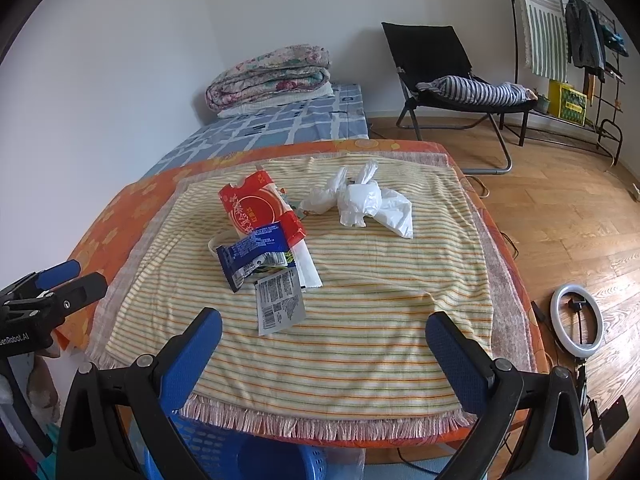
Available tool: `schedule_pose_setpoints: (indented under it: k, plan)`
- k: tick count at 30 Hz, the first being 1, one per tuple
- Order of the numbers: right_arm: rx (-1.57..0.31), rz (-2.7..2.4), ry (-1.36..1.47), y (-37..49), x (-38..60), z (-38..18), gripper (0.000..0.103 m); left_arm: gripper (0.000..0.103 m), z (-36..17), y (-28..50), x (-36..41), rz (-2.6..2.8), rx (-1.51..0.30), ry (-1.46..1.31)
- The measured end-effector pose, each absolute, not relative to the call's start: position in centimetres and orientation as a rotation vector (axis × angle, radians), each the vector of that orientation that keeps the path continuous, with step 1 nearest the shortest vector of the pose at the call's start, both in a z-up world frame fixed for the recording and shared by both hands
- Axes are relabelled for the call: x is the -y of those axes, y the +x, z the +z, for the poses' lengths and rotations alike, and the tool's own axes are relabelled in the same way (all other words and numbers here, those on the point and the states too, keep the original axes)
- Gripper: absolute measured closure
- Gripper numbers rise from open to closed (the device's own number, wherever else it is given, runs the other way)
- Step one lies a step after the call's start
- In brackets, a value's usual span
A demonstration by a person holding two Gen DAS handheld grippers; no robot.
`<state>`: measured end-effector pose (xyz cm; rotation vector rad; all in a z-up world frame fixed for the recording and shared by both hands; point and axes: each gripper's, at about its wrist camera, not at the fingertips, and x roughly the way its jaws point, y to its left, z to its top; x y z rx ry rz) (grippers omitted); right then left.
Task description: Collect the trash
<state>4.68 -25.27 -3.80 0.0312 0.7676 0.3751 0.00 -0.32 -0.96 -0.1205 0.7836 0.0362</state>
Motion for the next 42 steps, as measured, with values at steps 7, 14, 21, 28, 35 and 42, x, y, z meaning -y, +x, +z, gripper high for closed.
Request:
schedule_pose_setpoints:
  k: [7,14,21,28,35,42]
  plan:
    - [-0.743,0.368,0.021,5.0,25.2,-3.1,0.000,0.000,-1.1,0.6,0.2,0.035,-0.784,-0.117]
    - [-0.737,0.382,0.049,6.7,25.1,-1.9,0.000,0.000,-1.4,2.2,0.3,0.011,-0.796,-0.111]
    - [-0.712,0.350,0.073,10.7,26.0,-0.2,0.000,0.000,-1.9,4.1,1.0,-0.016,-0.806,-0.076]
    - [-0.735,0.340,0.108,16.6,26.6,0.0,0.000,0.008,-3.1,7.7,2.5,-0.097,-0.849,-0.061]
    - [-0.837,0.357,0.195,22.5,26.7,-2.6,0.000,0.018,-5.6,11.7,4.2,-0.146,-0.921,-0.059]
    - [-0.944,0.375,0.326,26.8,26.3,-6.2,0.006,0.021,-8.2,14.8,5.7,-0.169,-0.989,-0.031]
